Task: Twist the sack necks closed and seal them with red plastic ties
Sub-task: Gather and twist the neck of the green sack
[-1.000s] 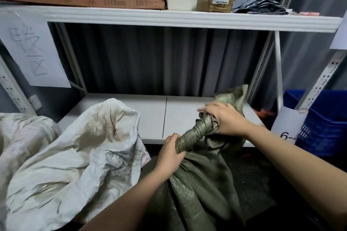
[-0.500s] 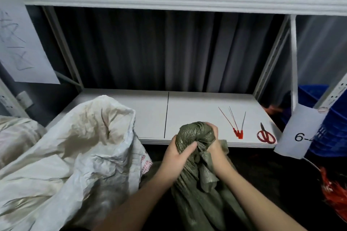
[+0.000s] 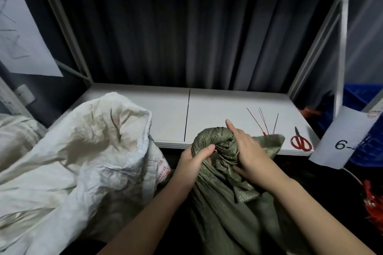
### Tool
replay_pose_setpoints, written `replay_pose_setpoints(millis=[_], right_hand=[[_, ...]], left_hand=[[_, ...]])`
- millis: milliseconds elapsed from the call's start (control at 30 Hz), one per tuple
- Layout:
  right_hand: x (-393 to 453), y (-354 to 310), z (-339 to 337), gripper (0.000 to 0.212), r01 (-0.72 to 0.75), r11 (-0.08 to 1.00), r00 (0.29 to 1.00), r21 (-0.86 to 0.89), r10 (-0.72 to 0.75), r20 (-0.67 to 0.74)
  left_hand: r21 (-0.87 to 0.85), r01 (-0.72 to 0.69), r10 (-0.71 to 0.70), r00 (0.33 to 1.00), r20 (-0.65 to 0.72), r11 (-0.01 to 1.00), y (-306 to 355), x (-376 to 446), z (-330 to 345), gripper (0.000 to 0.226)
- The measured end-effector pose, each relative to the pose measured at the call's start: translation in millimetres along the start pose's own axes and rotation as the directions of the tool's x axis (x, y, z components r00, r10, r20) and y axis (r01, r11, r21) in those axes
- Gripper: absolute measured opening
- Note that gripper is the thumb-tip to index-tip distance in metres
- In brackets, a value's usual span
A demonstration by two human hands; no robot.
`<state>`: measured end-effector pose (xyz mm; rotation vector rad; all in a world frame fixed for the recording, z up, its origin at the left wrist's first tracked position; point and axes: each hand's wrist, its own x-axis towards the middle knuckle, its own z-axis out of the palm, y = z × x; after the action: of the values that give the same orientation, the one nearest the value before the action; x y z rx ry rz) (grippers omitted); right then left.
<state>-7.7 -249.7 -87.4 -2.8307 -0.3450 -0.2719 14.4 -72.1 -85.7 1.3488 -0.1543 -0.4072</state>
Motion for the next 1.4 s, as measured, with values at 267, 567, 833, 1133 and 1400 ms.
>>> replay_pose_setpoints(millis=[267, 567, 833, 1133, 1400], right_hand=[[-6, -16, -2, 0.077, -0.137, 0.907, 0.977, 0.398, 0.191, -0.099], [-10, -9, 22, 0.105, -0.128, 0.869, 0.991, 0.477, 0.095, 0.094], [-16, -21, 25, 0.082, -0.108, 0.994, 0.985, 0.015, 0.105, 0.138], [-15, -48, 26, 0.106, -0.084, 0.933, 0.995, 0.350, 0.096, -0.019], [-26, -29, 37, 0.085, -0.300, 0.853, 0.934, 0.427, 0.353, -0.050]], left_hand=[[0.055, -0.094, 0.097, 0.994, -0.048, 0.994, 1, -5, 3, 0.011], [0.134, -0.093, 0.104, 0.991, -0.079, 0.987, -5, -1, 8, 0.042], [0.222, -0.082, 0.102, 0.992, -0.078, 0.972, -15, 0, 13, 0.067], [0.162, -0.170, 0.187, 0.978, -0.097, 0.972, -18, -3, 15, 0.033], [-0.219, -0.061, 0.011, 0.974, -0.226, 0.974, -12, -10, 19, 0.014]])
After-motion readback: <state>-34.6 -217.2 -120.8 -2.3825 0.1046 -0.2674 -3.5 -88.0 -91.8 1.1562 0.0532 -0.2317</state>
